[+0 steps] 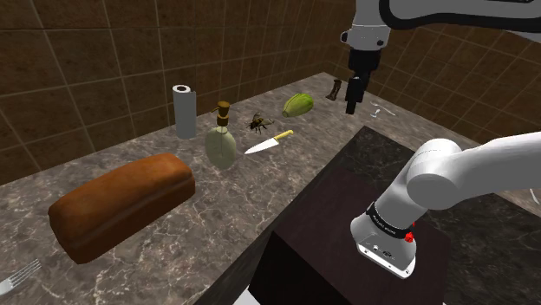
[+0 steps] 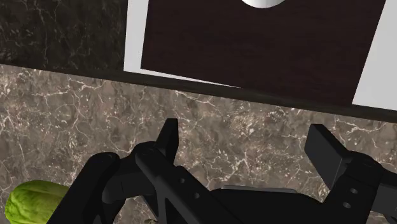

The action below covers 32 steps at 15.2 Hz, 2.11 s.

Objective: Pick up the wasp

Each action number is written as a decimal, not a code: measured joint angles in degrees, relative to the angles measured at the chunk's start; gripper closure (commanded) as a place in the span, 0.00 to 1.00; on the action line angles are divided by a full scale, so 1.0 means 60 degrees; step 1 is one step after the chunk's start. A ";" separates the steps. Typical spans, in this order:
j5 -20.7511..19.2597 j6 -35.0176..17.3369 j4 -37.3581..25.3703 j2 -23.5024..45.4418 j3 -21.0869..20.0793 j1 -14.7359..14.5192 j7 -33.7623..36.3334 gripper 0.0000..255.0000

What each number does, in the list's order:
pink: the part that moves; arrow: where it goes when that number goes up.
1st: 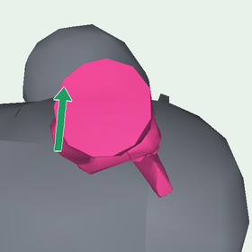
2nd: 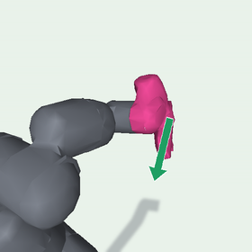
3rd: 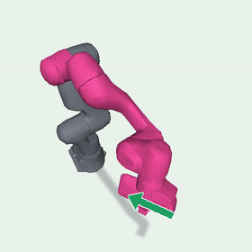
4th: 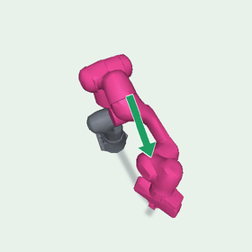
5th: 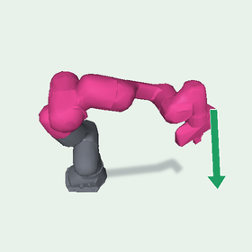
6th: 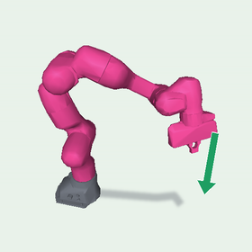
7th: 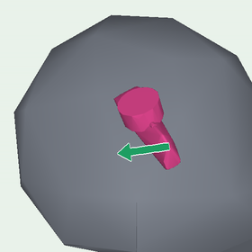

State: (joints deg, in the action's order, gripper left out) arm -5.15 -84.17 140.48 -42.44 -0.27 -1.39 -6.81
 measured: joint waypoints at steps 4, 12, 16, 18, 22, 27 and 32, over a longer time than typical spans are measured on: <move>-0.0197 -0.0752 0.0238 0.0400 0.0238 0.0013 -0.0353 0.00; -0.0781 -0.3492 0.0317 0.2474 0.1139 0.0096 -0.1736 0.00; -0.0824 -0.4778 -0.0052 0.3844 0.1470 0.0050 -0.2377 0.00; -0.0809 -0.5426 -0.0264 0.4557 0.1648 0.0050 -0.2753 0.00; -0.0610 -0.6427 -0.0971 0.5983 0.1903 0.0035 -0.3540 0.00; -0.0149 -0.7566 -0.1886 0.7731 0.2013 0.0070 -0.4513 0.00; 0.0451 -0.8276 -0.3286 0.9563 0.1875 0.0248 -0.5499 0.00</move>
State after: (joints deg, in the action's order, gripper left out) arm -2.45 -133.83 120.76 14.94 10.98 0.10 -39.80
